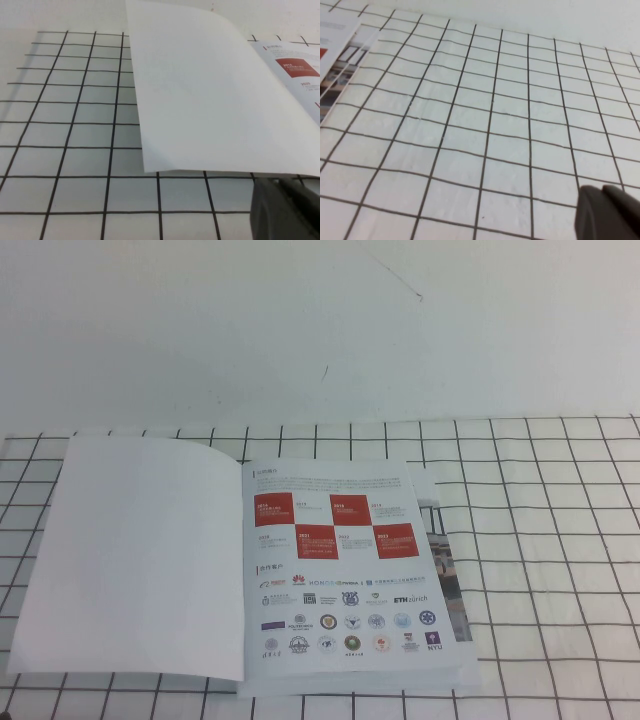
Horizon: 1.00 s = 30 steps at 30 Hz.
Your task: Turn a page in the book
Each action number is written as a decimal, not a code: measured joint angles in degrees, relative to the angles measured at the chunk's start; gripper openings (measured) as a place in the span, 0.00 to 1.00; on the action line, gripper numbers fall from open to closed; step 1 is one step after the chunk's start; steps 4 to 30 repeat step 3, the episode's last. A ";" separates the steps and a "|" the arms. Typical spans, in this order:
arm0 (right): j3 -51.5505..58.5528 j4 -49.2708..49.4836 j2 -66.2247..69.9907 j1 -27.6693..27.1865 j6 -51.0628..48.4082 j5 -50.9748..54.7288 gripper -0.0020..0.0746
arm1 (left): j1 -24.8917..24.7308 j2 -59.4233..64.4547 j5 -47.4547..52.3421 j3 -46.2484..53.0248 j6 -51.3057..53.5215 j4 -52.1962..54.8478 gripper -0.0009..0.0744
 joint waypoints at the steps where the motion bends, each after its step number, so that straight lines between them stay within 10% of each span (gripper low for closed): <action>1: 0.00 0.00 0.00 0.00 0.00 -0.10 0.02 | 0.00 0.00 0.00 0.00 0.00 0.00 0.01; 30: 0.00 0.00 0.00 0.00 -0.10 -0.08 0.02 | 0.00 0.00 0.00 0.00 0.00 0.00 0.01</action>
